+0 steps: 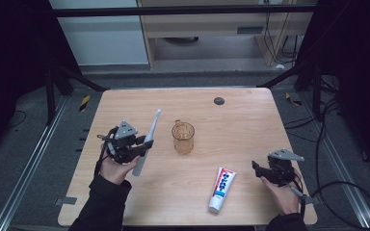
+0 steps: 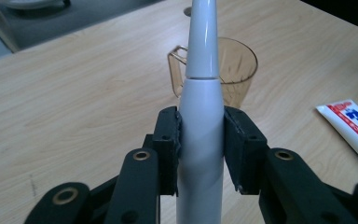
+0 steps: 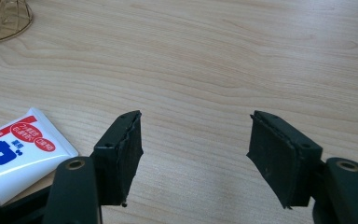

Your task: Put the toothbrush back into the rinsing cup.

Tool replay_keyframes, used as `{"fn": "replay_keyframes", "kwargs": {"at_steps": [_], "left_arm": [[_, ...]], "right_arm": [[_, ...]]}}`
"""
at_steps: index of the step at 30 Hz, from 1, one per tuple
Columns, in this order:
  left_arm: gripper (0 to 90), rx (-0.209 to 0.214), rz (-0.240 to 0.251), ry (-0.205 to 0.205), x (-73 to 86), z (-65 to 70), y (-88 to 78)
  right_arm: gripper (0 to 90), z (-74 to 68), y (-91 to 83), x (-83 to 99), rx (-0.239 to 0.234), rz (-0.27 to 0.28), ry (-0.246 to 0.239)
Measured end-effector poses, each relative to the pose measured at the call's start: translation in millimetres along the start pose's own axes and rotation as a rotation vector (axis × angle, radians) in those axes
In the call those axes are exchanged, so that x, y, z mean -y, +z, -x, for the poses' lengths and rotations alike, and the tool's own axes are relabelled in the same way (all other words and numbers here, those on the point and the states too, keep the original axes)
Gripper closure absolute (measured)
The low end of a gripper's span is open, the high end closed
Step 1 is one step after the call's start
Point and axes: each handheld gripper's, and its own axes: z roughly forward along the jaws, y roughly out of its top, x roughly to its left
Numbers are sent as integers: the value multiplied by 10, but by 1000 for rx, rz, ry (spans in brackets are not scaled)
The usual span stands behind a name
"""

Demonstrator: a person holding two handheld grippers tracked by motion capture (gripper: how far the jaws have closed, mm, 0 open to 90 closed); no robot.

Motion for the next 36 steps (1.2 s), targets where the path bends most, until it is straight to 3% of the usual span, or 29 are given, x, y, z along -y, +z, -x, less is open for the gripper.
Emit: {"fn": "replay_keyframes", "kwargs": {"at_steps": [8, 11, 22, 36], "left_arm": [[666, -43, 95, -32, -131, -56, -21], [667, -39, 137, -52, -194, -89, -7], [666, -67, 258, -128, -396, -160, 169], [666, -128, 386, -139, -683, -100, 301]], "right_arm": [[327, -2, 18, 1, 6, 1, 3], [320, 0, 27, 6, 6, 0, 2], [297, -8, 46, 14, 8, 4, -1], [284, -11, 62, 17, 9, 7, -6]]}}
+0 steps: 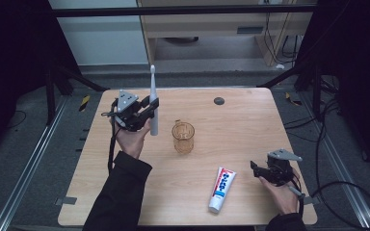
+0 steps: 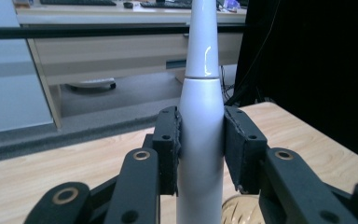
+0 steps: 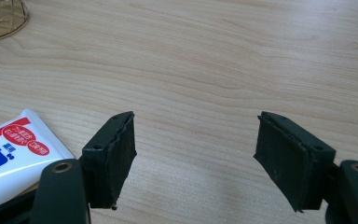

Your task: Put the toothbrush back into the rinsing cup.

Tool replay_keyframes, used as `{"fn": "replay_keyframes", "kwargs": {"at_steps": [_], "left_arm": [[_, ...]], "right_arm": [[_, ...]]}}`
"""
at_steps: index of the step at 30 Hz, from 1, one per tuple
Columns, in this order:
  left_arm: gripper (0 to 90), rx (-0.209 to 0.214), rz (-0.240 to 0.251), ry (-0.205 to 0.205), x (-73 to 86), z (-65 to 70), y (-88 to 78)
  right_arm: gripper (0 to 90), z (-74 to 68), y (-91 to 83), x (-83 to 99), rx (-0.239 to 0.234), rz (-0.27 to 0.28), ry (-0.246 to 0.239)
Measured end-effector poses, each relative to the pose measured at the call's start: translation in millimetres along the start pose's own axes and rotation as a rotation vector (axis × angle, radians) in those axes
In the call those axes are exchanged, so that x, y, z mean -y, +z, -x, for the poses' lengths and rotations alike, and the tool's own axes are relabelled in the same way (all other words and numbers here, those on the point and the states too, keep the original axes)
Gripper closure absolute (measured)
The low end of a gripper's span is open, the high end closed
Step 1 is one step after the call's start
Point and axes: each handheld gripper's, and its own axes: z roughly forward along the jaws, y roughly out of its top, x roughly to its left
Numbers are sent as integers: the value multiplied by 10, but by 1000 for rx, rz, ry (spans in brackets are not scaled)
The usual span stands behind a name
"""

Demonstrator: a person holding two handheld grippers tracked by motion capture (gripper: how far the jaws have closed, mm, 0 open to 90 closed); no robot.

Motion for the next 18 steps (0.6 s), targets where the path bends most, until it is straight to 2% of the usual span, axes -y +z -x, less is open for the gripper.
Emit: {"fn": "replay_keyframes", "kwargs": {"at_steps": [6, 18], "left_arm": [[666, 0, 39, 5, -25, 91, 81], [666, 21, 76, -4, 18, 243, 246]], "right_arm": [[282, 1, 2, 0, 1, 4, -2], [282, 6, 5, 3, 0, 5, -1]]}}
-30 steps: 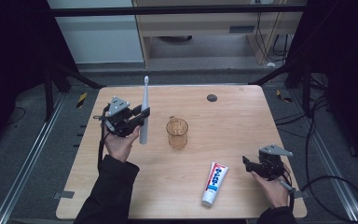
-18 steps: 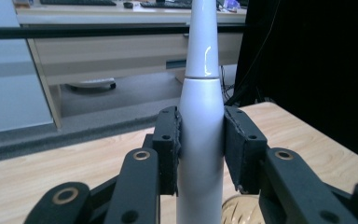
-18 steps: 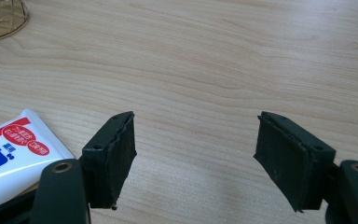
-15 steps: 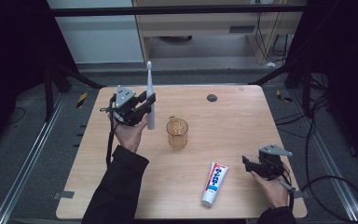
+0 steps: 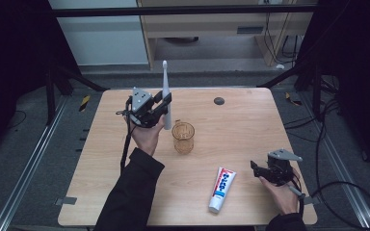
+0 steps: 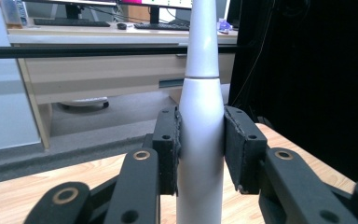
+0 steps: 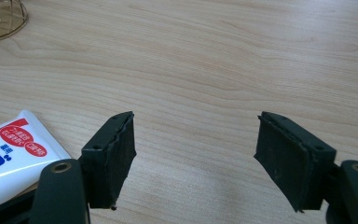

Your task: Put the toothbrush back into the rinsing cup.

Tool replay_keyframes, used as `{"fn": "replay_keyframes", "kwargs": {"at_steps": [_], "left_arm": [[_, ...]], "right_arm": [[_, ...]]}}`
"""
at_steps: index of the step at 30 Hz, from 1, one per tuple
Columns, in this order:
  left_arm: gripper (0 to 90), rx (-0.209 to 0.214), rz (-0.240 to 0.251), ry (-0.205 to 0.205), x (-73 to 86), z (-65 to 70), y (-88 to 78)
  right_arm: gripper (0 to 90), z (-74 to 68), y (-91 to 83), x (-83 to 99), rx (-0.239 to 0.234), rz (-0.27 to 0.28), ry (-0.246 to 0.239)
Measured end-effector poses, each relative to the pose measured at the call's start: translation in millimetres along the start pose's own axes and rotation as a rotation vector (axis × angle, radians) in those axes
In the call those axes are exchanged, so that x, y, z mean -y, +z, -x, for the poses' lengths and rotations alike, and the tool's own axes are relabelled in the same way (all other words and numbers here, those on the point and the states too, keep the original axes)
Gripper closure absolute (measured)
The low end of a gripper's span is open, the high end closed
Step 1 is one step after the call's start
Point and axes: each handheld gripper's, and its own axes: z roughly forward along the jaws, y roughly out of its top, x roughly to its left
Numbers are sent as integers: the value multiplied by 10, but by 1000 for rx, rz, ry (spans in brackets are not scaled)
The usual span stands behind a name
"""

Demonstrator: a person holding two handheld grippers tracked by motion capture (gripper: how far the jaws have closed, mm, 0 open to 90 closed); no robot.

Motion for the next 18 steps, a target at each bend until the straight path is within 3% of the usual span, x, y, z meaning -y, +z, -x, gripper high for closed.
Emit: {"fn": "replay_keyframes", "kwargs": {"at_steps": [11, 18], "left_arm": [[666, 26, 29, -11, 49, 98, 84], [666, 43, 19, -10, 111, 137, 149]], "right_arm": [[282, 6, 3, 3, -3, 0, 1], [282, 7, 7, 5, -2, -2, -1]]}}
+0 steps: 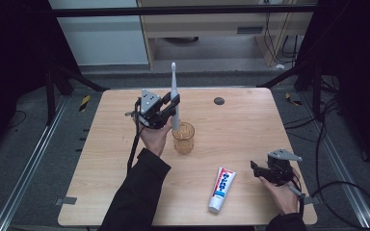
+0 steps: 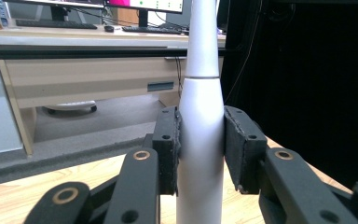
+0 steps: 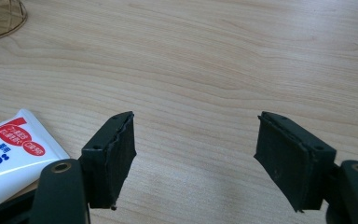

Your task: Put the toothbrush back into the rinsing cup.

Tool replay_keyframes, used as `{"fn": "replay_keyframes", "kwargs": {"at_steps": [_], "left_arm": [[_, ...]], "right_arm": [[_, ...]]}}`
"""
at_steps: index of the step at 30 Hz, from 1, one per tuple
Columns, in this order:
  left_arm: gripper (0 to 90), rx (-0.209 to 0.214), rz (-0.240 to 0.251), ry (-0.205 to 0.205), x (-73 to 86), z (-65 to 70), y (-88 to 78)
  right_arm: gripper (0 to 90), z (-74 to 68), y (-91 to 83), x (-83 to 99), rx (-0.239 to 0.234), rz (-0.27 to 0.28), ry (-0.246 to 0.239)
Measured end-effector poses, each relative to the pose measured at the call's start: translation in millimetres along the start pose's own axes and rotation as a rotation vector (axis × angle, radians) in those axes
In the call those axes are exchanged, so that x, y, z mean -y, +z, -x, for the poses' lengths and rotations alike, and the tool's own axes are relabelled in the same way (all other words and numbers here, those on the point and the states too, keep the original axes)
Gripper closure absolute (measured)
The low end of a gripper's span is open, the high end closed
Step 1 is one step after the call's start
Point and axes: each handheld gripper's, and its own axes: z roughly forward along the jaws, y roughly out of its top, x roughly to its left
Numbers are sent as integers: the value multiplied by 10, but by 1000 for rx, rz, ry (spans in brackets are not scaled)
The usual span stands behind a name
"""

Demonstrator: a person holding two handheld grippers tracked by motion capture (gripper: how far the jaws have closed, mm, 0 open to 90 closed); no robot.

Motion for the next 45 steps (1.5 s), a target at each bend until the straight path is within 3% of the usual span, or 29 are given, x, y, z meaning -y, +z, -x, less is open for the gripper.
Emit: {"fn": "replay_keyframes", "kwargs": {"at_steps": [25, 45], "left_arm": [[666, 9, -32, 11, 355, 1, 113], [666, 29, -58, 19, 663, -15, 96]], "right_arm": [[282, -6, 7, 6, -2, -4, -3], [282, -7, 13, 7, 4, -4, -12]]}}
